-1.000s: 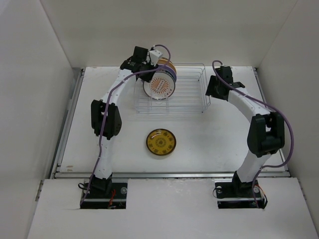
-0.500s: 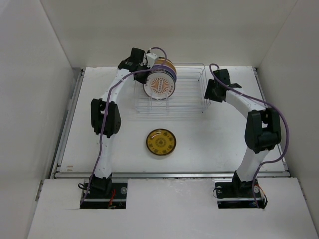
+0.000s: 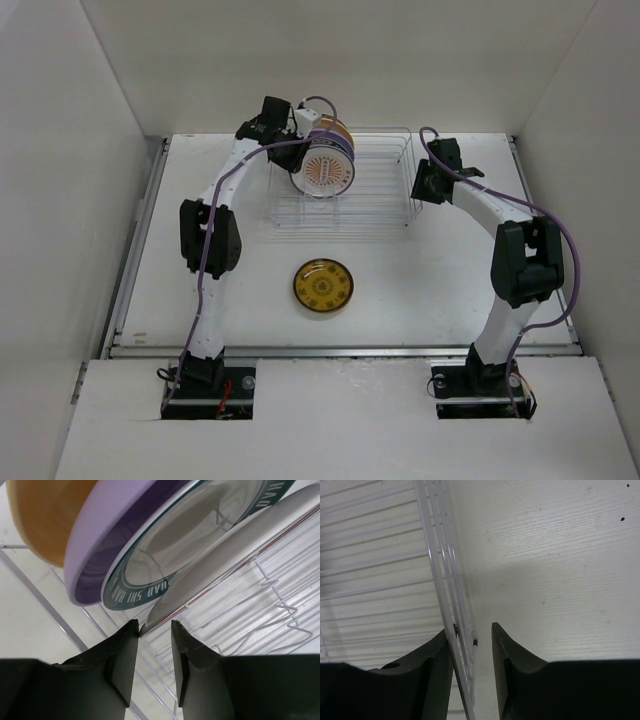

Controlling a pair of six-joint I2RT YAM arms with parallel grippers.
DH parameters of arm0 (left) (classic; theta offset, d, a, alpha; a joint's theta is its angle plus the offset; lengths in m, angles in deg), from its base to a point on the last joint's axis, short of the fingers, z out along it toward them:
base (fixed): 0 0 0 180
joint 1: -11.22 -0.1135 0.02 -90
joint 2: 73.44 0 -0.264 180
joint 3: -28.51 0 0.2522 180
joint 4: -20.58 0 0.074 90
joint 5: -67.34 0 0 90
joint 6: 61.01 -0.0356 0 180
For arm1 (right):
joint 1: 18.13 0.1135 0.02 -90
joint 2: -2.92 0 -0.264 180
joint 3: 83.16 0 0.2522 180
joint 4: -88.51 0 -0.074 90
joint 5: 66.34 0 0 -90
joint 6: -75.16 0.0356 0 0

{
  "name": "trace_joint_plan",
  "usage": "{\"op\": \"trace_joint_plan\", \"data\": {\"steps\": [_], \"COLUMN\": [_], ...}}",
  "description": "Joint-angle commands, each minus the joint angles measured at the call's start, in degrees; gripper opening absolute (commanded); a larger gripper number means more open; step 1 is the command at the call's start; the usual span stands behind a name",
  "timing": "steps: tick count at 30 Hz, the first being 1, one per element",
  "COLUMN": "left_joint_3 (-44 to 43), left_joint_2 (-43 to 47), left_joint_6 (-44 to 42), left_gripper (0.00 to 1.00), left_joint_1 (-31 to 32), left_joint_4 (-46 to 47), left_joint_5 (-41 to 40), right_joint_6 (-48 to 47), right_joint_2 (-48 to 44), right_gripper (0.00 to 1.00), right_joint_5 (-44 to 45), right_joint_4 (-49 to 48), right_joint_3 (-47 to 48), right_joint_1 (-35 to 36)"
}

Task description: Unload the plates from the dish rack

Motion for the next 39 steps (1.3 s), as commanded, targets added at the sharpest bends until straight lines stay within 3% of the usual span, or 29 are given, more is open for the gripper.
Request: {"op": "trace_joint_plan", "data": {"steps": [1, 7, 10, 11, 21, 39], "left_joint_3": [-3.43, -5.54, -6.25, -6.25, -2.38, -5.28], "left_joint_2": [-0.79, -4.74, -4.75, -4.75, 4.11, 8.78], "left_joint_6": [-0.91, -0.91, -0.12, 0.67, 4.01, 13.68], "left_gripper": [0.29, 0.29, 0.04, 0.0, 0.0, 0.0], "left_joint_1": [0.88, 0.88, 0.88, 0.88, -0.44, -0.97], "left_joint_4": [-3.76, -3.77, -2.98, -2.37, -0.16, -1.66], "left_joint_5": [3.2, 3.2, 3.73, 3.73, 9.52, 20.95], "right_joint_6": [-0.38, -0.91, -0.91, -0.91, -0.91, -0.91], "right_joint_2": [0.29, 0.29, 0.29, 0.29, 0.29, -1.29], "right_gripper": [0.4, 0.4, 0.38, 0.38, 0.31, 0.27], "right_joint_5": [0.66, 0.66, 0.66, 0.66, 0.13, 0.75], "right_joint_4": [-2.57, -2.04, -2.04, -2.04, -2.57, -3.1], "right_joint_3": [0.44, 0.44, 0.44, 0.44, -0.09, -0.62], "right_joint_1": [-0.5, -0.5, -0.5, -0.5, -0.5, -0.5]}}
